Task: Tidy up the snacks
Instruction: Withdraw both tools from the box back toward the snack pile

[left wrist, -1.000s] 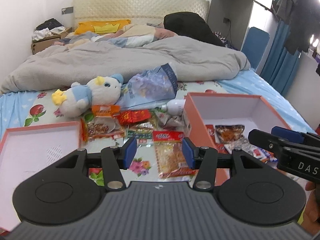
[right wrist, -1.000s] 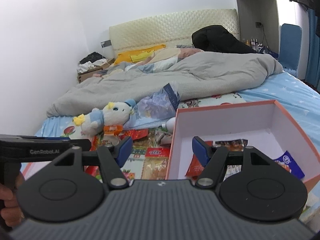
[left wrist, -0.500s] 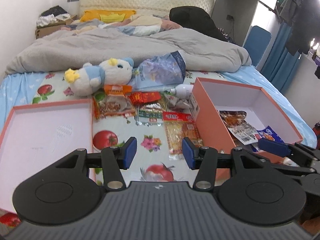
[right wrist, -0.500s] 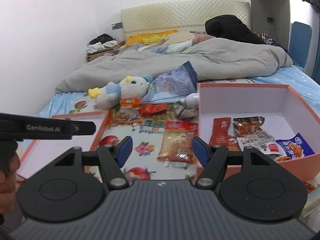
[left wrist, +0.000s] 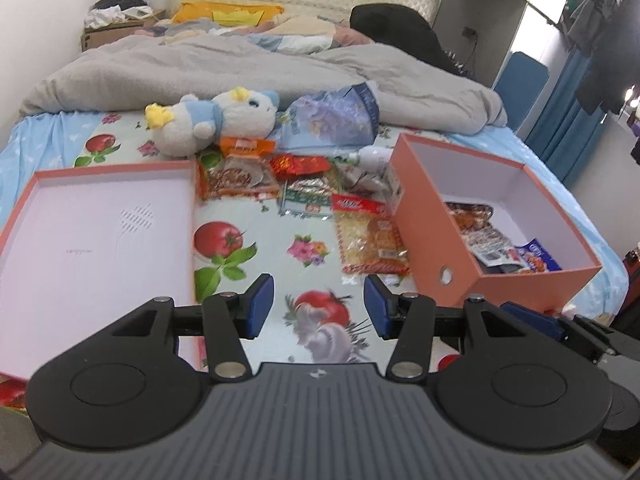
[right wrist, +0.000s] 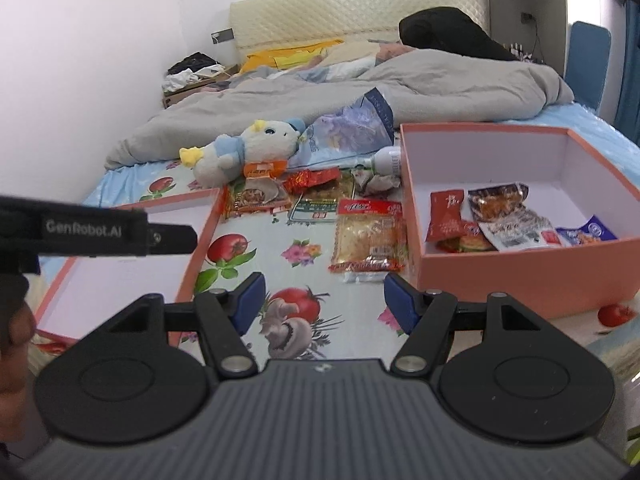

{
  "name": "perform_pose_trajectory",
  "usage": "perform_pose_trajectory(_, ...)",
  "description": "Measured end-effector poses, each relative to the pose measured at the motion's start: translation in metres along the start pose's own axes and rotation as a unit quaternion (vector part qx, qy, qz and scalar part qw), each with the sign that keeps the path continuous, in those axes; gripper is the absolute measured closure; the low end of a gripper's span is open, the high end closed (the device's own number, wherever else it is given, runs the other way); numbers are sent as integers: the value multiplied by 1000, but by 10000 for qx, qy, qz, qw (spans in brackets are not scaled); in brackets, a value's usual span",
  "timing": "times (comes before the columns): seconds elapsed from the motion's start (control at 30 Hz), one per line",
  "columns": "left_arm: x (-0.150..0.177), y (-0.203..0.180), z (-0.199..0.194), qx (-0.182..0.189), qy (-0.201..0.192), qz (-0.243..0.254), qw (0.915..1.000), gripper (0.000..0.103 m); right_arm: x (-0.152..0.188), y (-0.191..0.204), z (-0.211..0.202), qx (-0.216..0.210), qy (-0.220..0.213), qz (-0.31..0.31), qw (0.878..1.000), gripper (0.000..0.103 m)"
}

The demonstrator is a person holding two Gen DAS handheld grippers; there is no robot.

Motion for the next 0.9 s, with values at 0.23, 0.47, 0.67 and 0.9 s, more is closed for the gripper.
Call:
perform_pose_trajectory(0.23, 8, 20, 28, 73, 110, -67, 9999, 42, 10, 13, 19, 120, -15, -346, 9993, 35)
perform_pose_trajectory(0.47, 6, 39, 71, 18, 219, -135, 9997, 42, 26, 22, 53, 124, 235, -578, 9980, 35)
perform_pose_trajectory(0.67, -10, 56, 103, -85, 232, -124, 9996, 40, 23, 21, 84, 193, 275, -618, 9975, 35)
perform_pose_trajectory(0.9, -34, 80, 140, -227, 271, -87, 9993, 40, 17, 18, 121, 337, 428, -653, 9964, 35)
Point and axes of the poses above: each gripper's, at about its wrist camera, not at the fingertips, and z roughly the way its jaws point, y to its left, x to its underside, the point moved 8 cm from there along z, roughly the way its jaws point, and after that the axes turned 9 degrees about z, right-handed, at the moved point
